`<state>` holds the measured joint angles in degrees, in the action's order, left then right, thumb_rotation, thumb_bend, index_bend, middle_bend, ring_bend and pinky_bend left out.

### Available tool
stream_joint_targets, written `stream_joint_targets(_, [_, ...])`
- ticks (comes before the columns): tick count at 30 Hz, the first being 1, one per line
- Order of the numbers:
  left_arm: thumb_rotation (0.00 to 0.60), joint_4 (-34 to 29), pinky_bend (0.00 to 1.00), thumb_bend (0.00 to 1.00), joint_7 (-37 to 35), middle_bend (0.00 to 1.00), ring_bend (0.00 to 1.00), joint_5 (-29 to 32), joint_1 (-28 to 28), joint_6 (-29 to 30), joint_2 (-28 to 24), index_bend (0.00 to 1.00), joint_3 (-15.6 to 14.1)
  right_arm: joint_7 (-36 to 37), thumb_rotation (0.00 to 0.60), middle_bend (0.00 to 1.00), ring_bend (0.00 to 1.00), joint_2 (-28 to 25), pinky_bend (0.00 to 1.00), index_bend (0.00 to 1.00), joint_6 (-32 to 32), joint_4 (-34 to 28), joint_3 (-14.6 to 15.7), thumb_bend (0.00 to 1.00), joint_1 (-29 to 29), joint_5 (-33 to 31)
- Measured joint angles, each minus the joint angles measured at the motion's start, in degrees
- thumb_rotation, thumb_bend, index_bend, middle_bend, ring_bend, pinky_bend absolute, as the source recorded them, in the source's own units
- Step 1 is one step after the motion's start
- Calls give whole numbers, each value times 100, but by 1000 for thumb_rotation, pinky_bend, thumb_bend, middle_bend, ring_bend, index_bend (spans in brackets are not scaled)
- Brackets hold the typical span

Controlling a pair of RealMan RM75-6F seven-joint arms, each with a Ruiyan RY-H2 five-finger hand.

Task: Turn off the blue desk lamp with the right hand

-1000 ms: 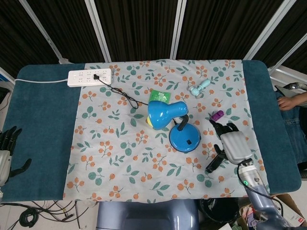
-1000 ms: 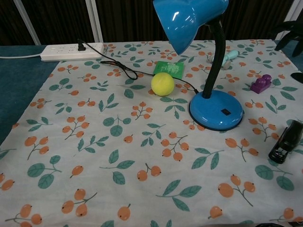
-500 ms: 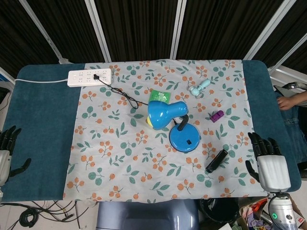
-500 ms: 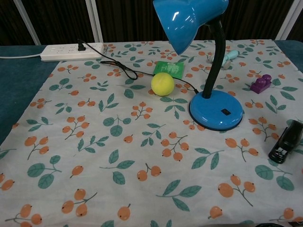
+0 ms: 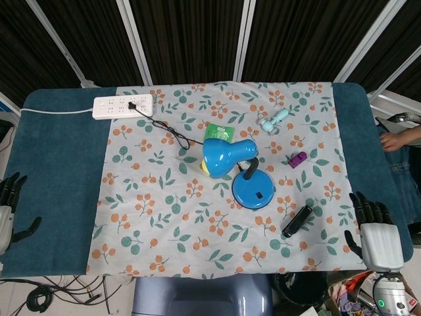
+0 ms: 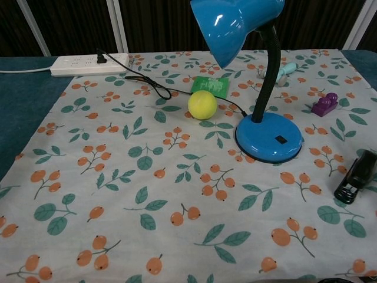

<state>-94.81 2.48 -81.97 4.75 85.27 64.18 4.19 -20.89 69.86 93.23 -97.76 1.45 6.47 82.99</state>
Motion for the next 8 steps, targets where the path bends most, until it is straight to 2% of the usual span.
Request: stream_joint_targets(8, [600,8,5,272,5,0,0,1,3,-4,-3,0,2,-76,600,55,158,82,133,0,-204,67,-69,256,7,-57])
